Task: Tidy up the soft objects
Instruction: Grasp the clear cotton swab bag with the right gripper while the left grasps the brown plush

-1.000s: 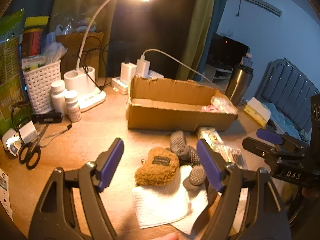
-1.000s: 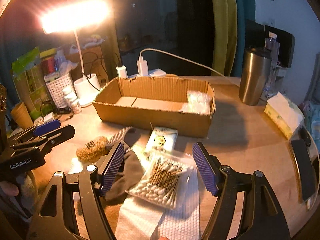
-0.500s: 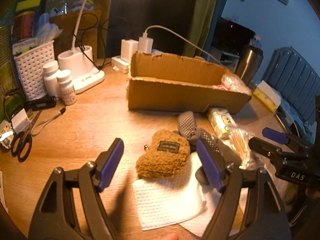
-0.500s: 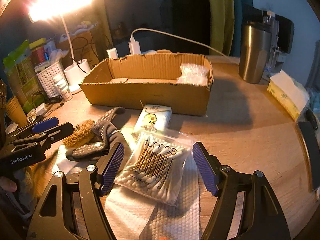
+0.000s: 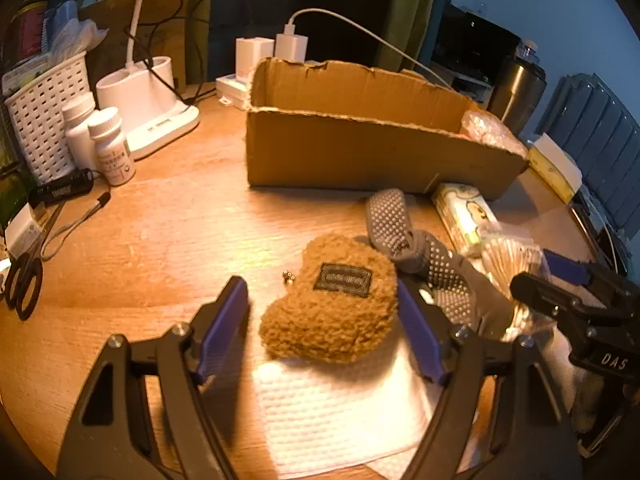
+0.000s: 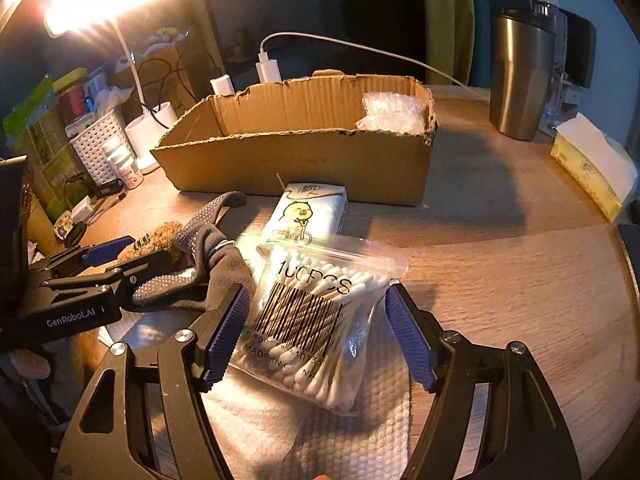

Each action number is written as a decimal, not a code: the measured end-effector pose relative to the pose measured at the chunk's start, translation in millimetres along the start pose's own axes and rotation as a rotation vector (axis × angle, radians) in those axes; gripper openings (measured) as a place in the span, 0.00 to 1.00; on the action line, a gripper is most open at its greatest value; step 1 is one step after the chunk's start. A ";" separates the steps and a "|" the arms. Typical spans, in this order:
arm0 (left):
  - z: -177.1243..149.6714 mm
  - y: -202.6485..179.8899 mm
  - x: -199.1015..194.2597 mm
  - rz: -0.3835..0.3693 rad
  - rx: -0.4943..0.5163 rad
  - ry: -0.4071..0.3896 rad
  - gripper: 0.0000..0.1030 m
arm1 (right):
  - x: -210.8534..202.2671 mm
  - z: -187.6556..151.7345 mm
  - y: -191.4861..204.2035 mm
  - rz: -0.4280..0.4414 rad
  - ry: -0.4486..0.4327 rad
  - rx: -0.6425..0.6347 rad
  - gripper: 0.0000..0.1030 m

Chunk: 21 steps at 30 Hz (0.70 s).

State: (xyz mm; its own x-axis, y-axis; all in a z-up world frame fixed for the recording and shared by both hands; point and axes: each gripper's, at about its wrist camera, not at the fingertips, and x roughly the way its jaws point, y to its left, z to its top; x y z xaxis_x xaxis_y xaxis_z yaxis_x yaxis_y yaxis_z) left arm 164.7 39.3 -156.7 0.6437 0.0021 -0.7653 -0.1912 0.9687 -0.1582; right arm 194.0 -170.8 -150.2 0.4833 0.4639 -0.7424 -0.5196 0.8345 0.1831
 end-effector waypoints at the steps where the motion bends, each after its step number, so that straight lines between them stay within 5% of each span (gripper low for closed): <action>1: 0.2 0.3 -0.5 0.000 -0.001 -0.005 0.73 | 0.2 -0.1 0.2 0.001 0.001 0.000 0.70; 4: 0.5 -1.5 -1.1 -0.008 0.009 -0.010 0.59 | 0.2 -0.6 1.2 0.010 0.002 -0.003 0.59; 11: -1.3 -5.8 -6.5 -0.027 0.029 -0.031 0.50 | -2.6 -3.4 4.1 0.021 -0.011 -0.017 0.40; 21: 2.0 -11.2 -35.1 -0.059 0.053 -0.094 0.50 | -30.3 4.4 6.5 0.004 -0.083 -0.026 0.38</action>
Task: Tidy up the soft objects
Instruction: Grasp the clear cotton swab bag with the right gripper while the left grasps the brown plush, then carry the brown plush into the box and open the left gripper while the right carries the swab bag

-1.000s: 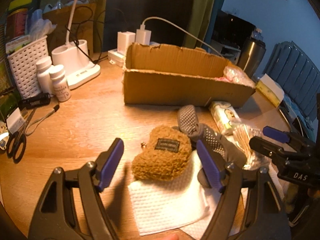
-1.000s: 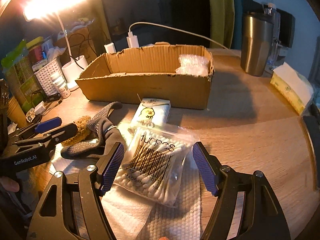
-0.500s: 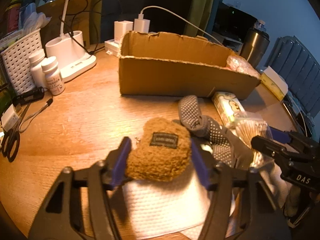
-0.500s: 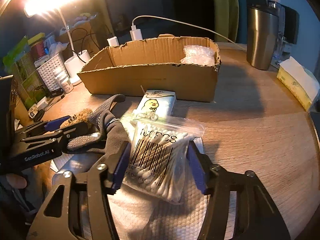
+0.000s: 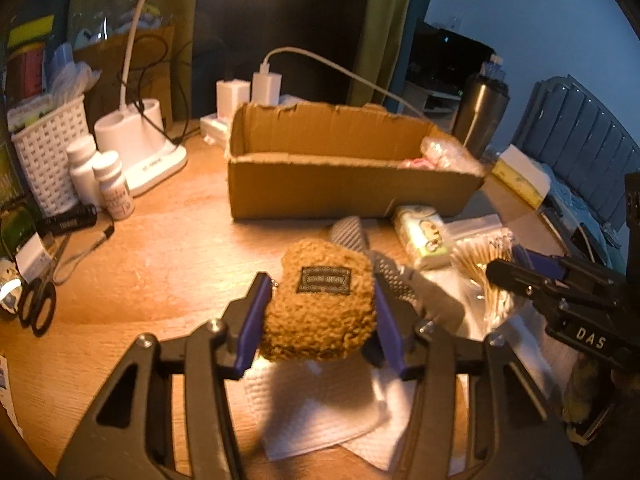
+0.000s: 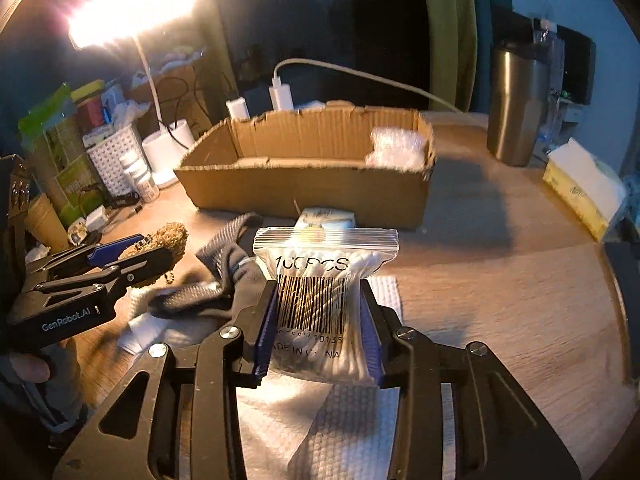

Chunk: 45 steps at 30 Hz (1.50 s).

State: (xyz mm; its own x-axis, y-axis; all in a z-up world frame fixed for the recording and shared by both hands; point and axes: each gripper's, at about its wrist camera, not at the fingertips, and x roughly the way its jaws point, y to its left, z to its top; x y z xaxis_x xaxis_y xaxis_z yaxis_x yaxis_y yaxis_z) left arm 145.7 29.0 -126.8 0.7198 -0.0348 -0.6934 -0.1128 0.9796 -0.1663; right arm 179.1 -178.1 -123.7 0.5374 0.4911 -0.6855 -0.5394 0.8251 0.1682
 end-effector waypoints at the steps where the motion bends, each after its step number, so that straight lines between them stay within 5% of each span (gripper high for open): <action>1: 1.6 -0.8 -3.6 -0.002 0.002 -0.008 0.50 | -3.3 1.0 0.4 -0.001 -0.008 -0.001 0.38; 20: 27.6 -21.3 -53.8 -0.011 0.037 -0.168 0.50 | -53.1 29.9 9.4 -0.015 -0.152 -0.043 0.38; 45: 67.8 -33.4 -72.0 0.028 0.071 -0.387 0.51 | -77.9 78.2 11.9 -0.034 -0.350 -0.098 0.38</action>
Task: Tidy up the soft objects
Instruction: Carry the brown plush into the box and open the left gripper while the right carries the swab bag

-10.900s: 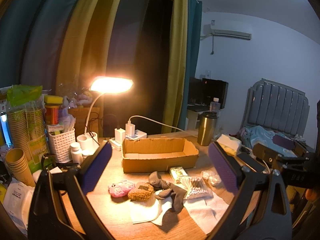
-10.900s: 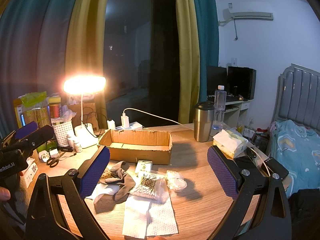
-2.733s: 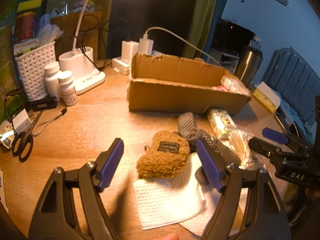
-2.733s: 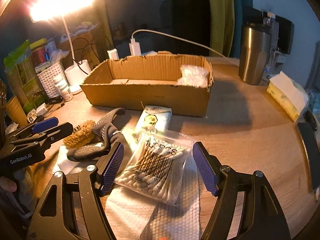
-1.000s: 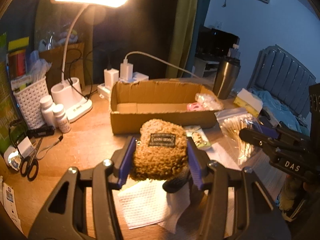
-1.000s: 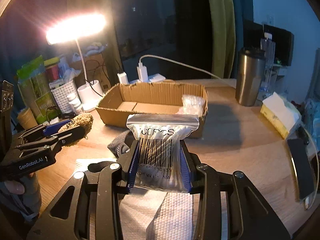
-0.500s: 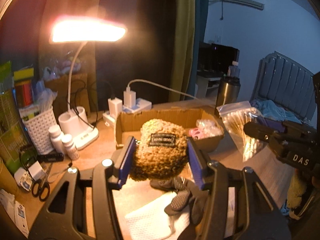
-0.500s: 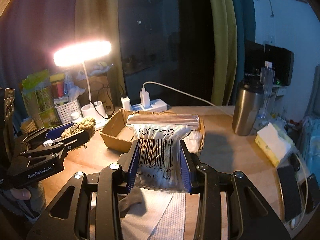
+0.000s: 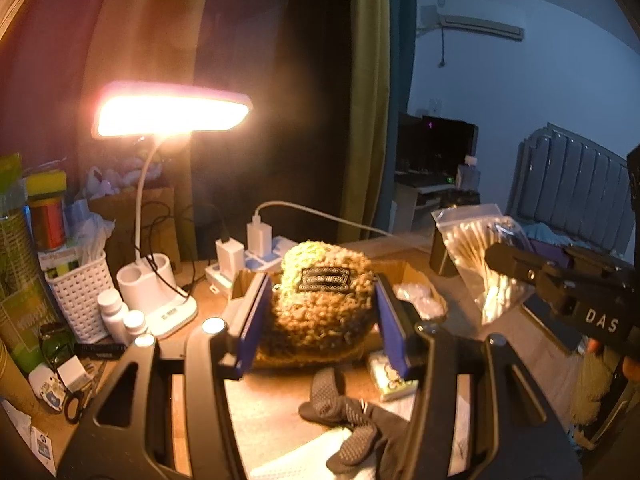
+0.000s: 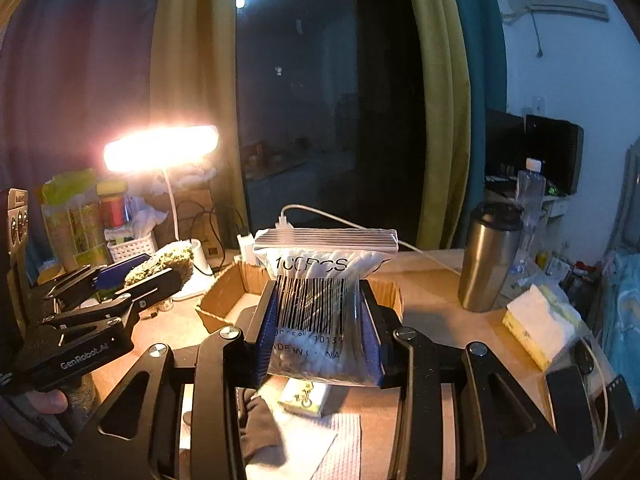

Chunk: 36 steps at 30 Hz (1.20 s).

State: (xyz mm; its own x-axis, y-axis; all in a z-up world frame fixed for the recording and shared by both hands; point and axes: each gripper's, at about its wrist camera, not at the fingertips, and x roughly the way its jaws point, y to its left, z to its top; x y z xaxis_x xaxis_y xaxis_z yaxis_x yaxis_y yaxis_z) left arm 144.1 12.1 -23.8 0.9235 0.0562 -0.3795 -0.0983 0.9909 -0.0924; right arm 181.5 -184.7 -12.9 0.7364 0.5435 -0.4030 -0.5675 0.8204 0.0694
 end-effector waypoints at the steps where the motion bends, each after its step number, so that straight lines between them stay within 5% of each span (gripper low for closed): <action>1: 2.3 0.6 0.1 0.002 -0.002 -0.009 0.51 | 0.6 1.8 0.5 0.001 -0.005 -0.003 0.38; 20: 24.2 16.6 21.5 -0.029 -0.053 -0.105 0.51 | 35.1 24.2 4.5 -0.003 -0.070 -0.022 0.38; 36: 20.7 25.0 85.2 -0.025 -0.040 -0.036 0.51 | 92.5 23.0 -1.3 0.034 -0.010 -0.008 0.38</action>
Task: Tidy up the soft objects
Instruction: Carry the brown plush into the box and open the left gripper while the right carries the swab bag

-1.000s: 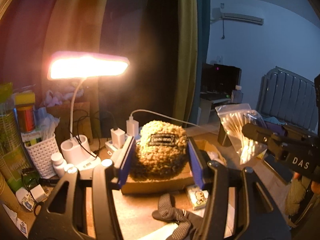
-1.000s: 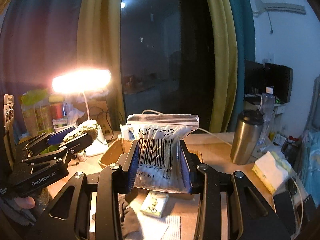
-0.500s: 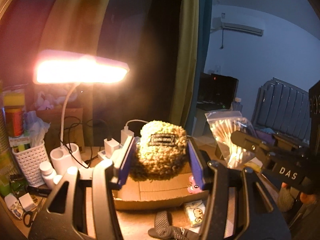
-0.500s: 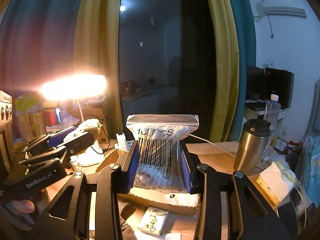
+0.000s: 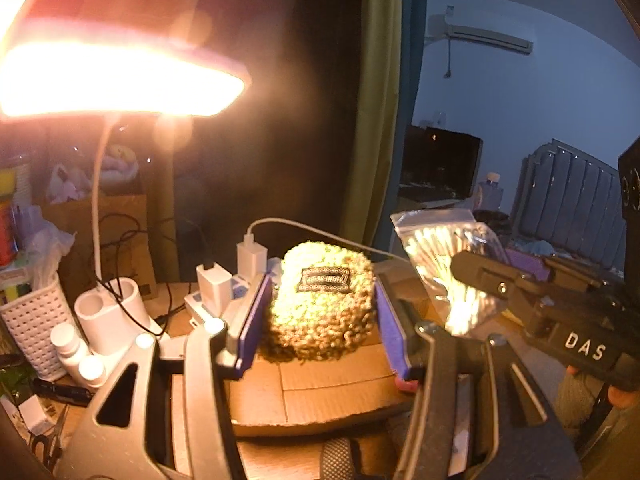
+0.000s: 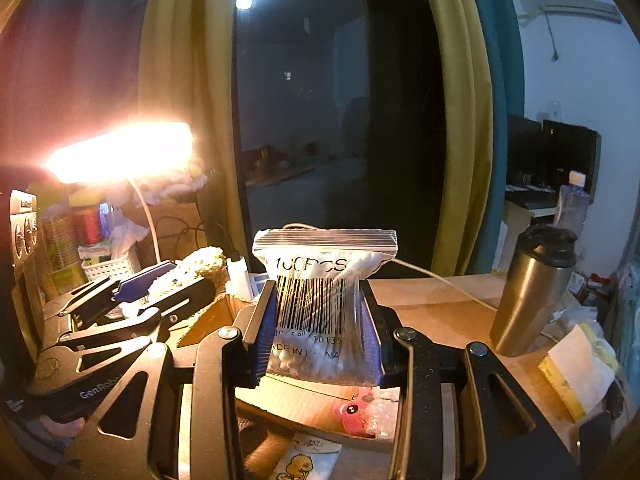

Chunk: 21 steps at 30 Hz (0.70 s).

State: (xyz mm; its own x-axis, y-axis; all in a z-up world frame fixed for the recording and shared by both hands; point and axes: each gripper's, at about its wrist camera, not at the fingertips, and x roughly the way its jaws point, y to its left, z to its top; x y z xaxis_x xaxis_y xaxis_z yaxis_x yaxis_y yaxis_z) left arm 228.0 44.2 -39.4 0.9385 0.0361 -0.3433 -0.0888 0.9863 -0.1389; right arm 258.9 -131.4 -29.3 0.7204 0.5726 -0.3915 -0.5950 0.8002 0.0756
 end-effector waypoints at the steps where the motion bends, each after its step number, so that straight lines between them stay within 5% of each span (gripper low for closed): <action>1: -1.5 0.6 4.7 0.000 -0.001 0.006 0.51 | 3.1 -1.0 -0.8 0.003 0.005 0.003 0.38; 11: -23.4 -0.6 49.6 0.014 0.002 0.105 0.52 | 38.0 -16.3 -12.1 0.051 0.081 0.048 0.38; 15: -33.3 2.6 63.4 0.018 -0.014 0.153 0.69 | 47.3 -22.7 -17.9 0.060 0.101 0.073 0.38; 21: -36.0 10.6 64.0 0.029 -0.047 0.173 0.72 | 59.5 -29.4 -21.3 0.070 0.130 0.097 0.38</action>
State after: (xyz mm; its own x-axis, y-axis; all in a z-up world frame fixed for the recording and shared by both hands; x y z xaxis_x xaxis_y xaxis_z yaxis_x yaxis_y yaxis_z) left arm 275.1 51.2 -96.3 0.8642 0.0325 -0.5020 -0.1344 0.9766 -0.1682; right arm 303.9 -119.6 -81.2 0.6224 0.6047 -0.4969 -0.6006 0.7761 0.1922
